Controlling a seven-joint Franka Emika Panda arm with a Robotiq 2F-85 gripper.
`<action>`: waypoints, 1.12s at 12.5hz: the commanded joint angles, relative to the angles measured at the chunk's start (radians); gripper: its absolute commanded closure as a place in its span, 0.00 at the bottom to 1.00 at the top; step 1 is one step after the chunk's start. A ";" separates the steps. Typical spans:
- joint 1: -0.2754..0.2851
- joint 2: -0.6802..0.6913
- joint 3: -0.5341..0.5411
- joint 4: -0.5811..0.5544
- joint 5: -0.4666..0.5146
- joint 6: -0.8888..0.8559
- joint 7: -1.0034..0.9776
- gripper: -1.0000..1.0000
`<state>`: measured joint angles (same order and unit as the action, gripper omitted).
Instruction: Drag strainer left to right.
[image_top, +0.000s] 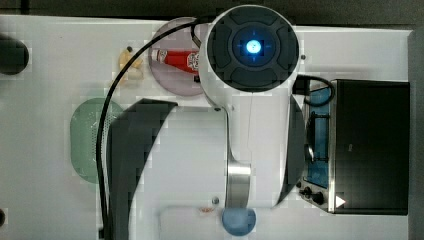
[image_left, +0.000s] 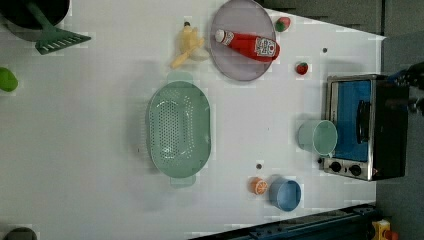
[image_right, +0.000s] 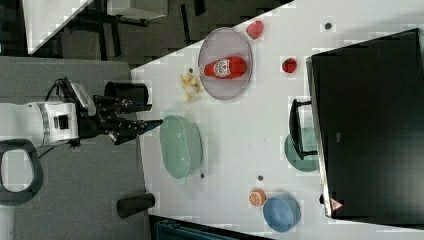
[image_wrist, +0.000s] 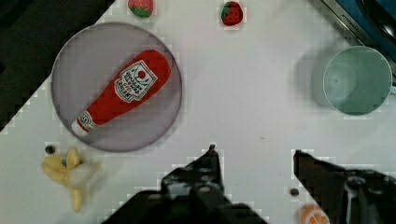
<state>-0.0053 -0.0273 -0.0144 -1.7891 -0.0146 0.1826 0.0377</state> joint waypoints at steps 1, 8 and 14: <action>-0.007 -0.393 -0.045 -0.149 -0.011 -0.237 0.068 0.21; 0.036 -0.317 0.097 -0.157 0.068 -0.135 0.114 0.00; 0.046 -0.067 0.415 -0.159 0.067 0.007 0.725 0.00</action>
<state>0.0345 -0.0872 0.3997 -1.9150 0.0299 0.1838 0.5454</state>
